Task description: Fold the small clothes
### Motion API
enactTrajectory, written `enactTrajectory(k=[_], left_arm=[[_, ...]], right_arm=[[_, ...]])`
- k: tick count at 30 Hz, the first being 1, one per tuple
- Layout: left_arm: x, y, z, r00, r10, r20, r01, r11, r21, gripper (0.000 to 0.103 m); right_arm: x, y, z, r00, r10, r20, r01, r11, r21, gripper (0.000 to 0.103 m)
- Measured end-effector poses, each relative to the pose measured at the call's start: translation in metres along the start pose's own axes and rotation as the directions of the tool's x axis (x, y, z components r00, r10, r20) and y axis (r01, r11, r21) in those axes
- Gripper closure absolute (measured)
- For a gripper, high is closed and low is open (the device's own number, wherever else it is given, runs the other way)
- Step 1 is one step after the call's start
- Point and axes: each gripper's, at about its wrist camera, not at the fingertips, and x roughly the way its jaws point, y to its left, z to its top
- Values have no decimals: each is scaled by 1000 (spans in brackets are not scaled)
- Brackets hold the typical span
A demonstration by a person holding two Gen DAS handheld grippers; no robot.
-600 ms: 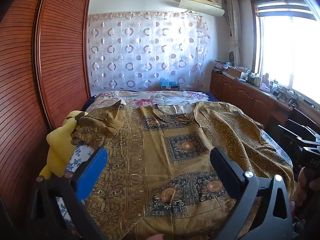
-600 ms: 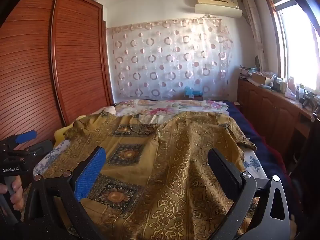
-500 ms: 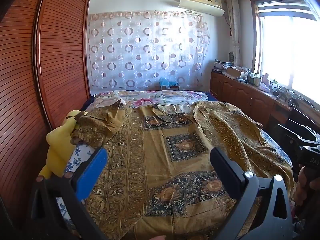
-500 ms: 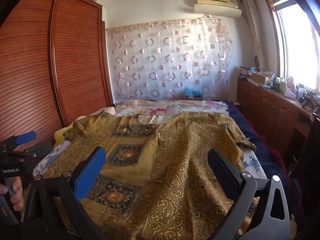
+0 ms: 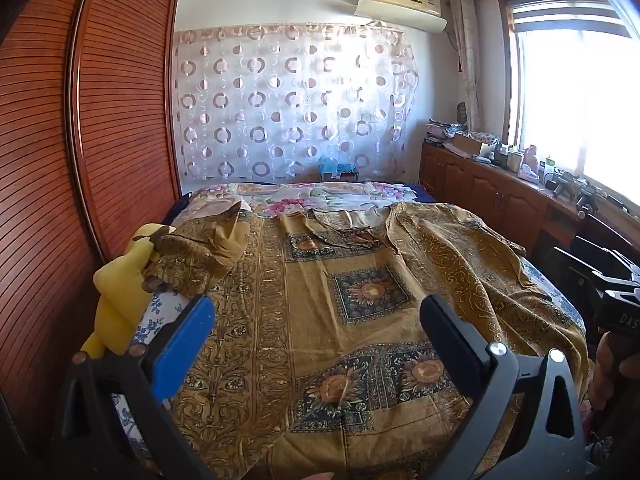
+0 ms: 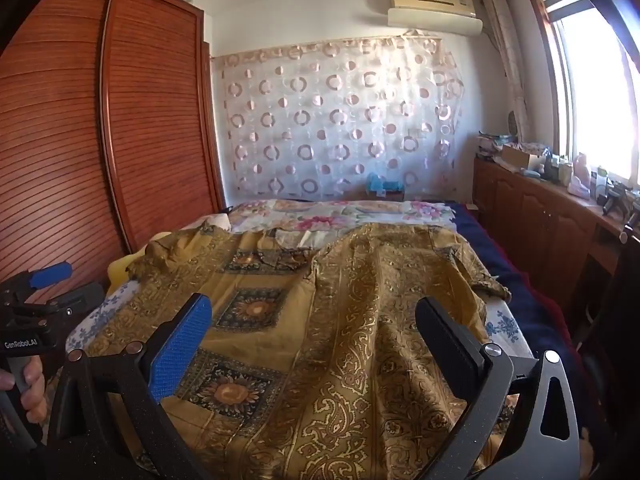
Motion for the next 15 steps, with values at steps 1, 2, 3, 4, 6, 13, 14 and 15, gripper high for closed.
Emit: enactTrajectory(k=[1, 2, 3, 4, 6, 13, 14, 15], left_arm=[[0, 0, 0, 1000, -1, 0, 1, 1000, -1, 0], [0, 0, 0, 1000, 0, 1, 0, 1000, 0, 0], [0, 0, 0, 1000, 1, 1, -1, 1000, 1, 0], [0, -1, 0, 1000, 1, 1, -1, 1000, 0, 0], [-4, -1, 3, 1000, 1, 1, -1, 1000, 1, 0], [-7, -2, 4, 1000, 2, 3, -2, 1000, 4, 0], [-7, -2, 4, 1000, 2, 3, -2, 1000, 5, 0], [-7, -2, 5, 1000, 2, 3, -2, 1000, 5, 0]], right_arm=[[0, 1, 0, 1000, 0, 0, 0, 1000, -1, 0], [1, 1, 0, 1000, 1, -1, -1, 1000, -1, 0], [1, 1, 0, 1000, 1, 0, -1, 1000, -2, 0], [1, 2, 0, 1000, 0, 0, 0, 1000, -2, 0], [2, 3, -1, 1000, 0, 0, 0, 1000, -2, 0], [-1, -2, 2, 1000, -3, 3, 3, 1000, -1, 0], [-1, -2, 2, 1000, -3, 3, 3, 1000, -2, 0], [-1, -2, 2, 1000, -3, 3, 3, 1000, -2, 0]])
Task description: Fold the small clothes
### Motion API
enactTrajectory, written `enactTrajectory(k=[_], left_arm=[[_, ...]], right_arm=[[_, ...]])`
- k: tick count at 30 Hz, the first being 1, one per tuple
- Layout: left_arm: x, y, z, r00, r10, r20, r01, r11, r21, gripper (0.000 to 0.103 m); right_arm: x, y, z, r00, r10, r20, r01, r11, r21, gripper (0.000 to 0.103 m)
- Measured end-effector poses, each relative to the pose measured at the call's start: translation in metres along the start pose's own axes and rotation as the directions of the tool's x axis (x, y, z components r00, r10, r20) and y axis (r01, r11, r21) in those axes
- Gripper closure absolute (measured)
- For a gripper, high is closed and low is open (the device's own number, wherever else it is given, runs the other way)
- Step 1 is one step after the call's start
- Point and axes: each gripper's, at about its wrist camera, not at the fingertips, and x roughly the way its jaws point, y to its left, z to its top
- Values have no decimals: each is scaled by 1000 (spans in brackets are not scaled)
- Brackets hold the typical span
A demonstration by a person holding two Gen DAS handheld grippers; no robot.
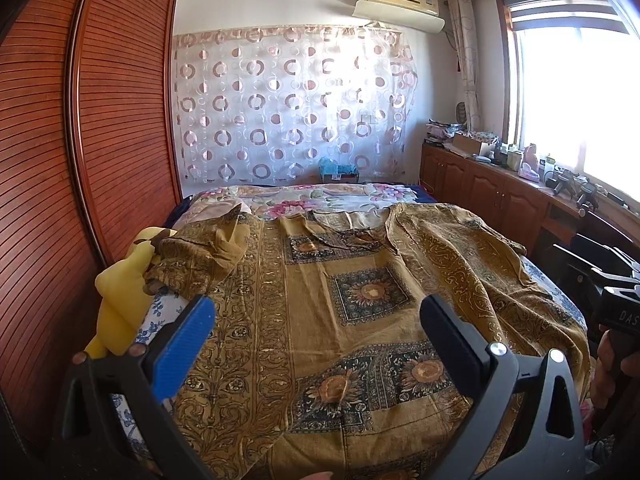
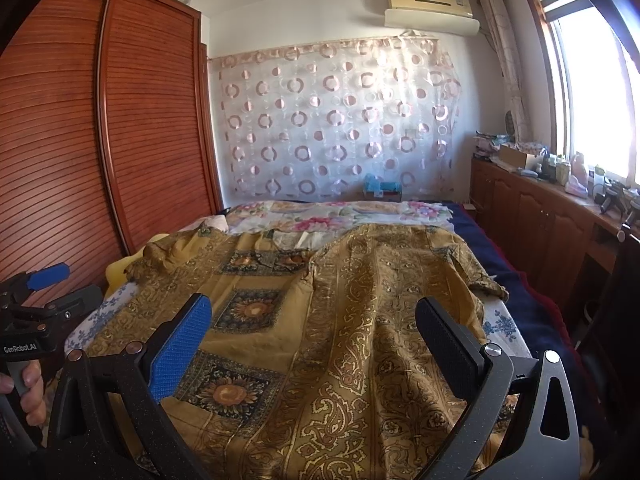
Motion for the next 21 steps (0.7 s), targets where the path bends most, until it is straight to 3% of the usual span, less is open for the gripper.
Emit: enactTrajectory(k=[21], left_arm=[[0, 1, 3, 1000, 4, 6, -4, 1000, 8, 0]], right_arm=[[1, 3, -1, 1000, -1, 3, 1, 1000, 2, 0]])
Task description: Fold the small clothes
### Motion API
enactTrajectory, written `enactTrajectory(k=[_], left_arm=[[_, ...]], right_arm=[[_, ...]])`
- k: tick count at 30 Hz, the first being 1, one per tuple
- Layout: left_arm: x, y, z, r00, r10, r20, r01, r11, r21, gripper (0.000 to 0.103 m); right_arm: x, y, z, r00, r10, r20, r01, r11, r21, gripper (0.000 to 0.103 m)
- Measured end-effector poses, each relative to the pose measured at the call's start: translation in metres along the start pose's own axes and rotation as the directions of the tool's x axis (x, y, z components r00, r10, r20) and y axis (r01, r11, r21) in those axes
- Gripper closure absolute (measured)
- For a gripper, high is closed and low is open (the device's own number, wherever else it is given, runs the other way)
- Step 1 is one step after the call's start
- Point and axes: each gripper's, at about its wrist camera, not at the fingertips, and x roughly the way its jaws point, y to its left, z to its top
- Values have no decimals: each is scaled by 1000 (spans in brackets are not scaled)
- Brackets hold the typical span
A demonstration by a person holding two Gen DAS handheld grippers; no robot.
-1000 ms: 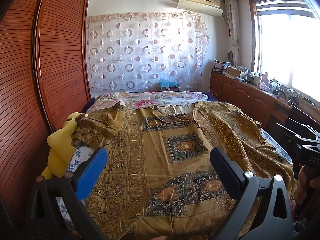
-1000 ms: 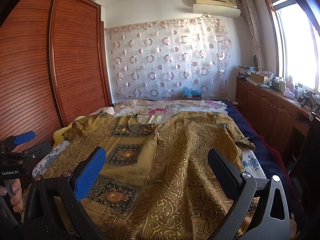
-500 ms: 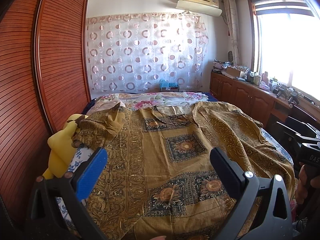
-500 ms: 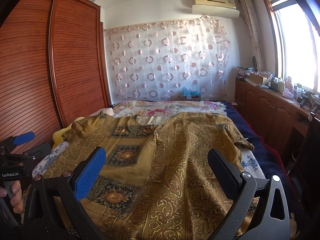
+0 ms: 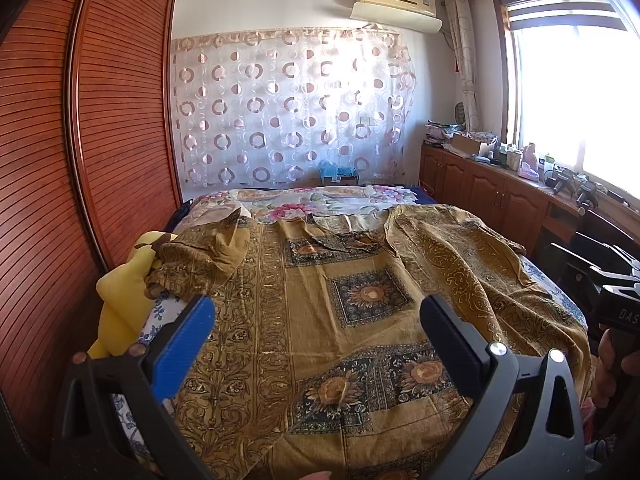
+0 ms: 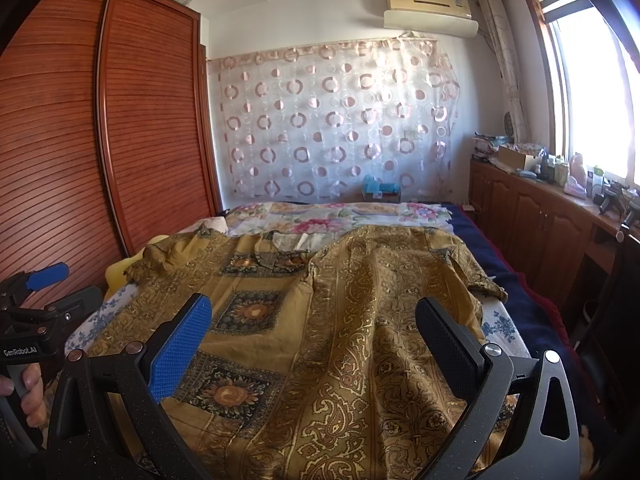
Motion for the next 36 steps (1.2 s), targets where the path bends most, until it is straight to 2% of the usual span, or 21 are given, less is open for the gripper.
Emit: enactTrajectory(k=[7, 36], left_arm=[[-8, 0, 11, 1000, -1, 6, 1, 1000, 3, 0], [-10, -3, 10, 1000, 3, 11, -3, 1000, 10, 0]], right_arm=[[-1, 0, 1, 1000, 0, 1, 0, 1000, 0, 0], [0, 2, 0, 1000, -3, 5, 3, 1000, 0, 0]])
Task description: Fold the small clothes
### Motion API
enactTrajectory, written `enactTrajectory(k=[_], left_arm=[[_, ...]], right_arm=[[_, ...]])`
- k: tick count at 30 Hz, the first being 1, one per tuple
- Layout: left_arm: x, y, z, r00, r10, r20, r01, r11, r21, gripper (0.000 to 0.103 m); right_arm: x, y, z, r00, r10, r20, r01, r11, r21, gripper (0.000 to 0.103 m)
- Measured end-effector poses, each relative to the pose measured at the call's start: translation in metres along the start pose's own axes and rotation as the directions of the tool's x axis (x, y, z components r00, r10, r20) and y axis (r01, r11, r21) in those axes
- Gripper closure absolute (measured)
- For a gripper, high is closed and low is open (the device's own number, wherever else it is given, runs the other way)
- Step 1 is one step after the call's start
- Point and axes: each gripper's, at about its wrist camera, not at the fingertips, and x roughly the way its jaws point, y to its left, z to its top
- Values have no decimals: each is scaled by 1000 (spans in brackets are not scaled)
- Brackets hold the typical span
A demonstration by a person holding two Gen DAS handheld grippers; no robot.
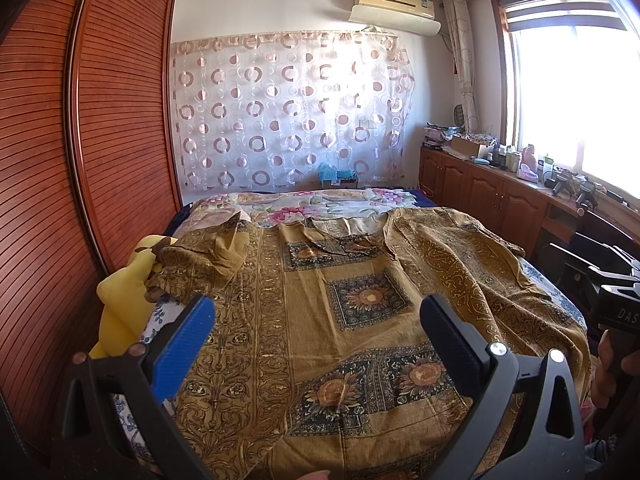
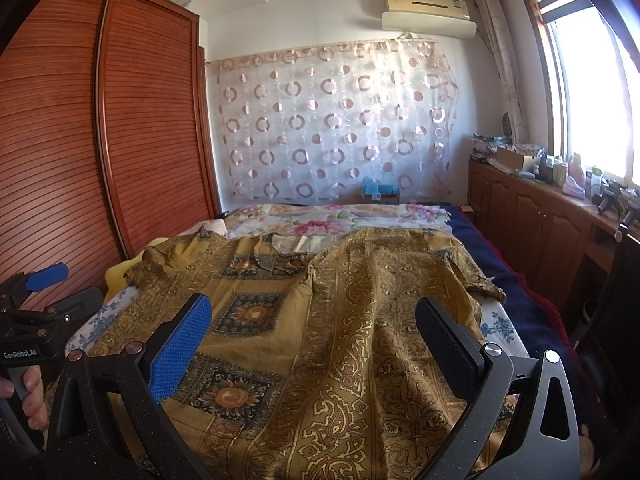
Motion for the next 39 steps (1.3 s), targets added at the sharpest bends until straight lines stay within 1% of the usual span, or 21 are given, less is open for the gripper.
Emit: enactTrajectory(k=[15, 18, 20, 23, 26, 29, 35, 38, 39], left_arm=[[0, -1, 0, 1000, -1, -1, 1, 1000, -1, 0], [2, -1, 0, 1000, 2, -1, -2, 1000, -1, 0], [11, 2, -4, 1000, 1, -15, -1, 1000, -4, 0], [35, 17, -8, 998, 10, -62, -11, 1000, -18, 0], [52, 32, -10, 995, 28, -91, -29, 1000, -11, 0], [68, 49, -15, 992, 53, -113, -54, 999, -5, 0], [95, 86, -17, 984, 32, -174, -42, 998, -52, 0], [107, 103, -15, 980, 29, -194, -41, 997, -59, 0], [111, 109, -14, 979, 23, -201, -37, 997, -65, 0]], right_arm=[[1, 1, -1, 1000, 0, 0, 0, 1000, 1, 0], [5, 0, -4, 1000, 16, -13, -16, 1000, -3, 0], [13, 2, -3, 999, 29, -36, -29, 999, -16, 0], [26, 5, -2, 995, 65, -70, -68, 997, -35, 0], [40, 10, -5, 994, 66, -92, -71, 996, -57, 0], [60, 15, -11, 985, 97, -141, -105, 993, -52, 0], [87, 21, -17, 972, 121, -200, -136, 989, -64, 0], [101, 24, -19, 963, 129, -236, -150, 986, -74, 0], [107, 26, -21, 957, 139, -254, -162, 984, -74, 2]])
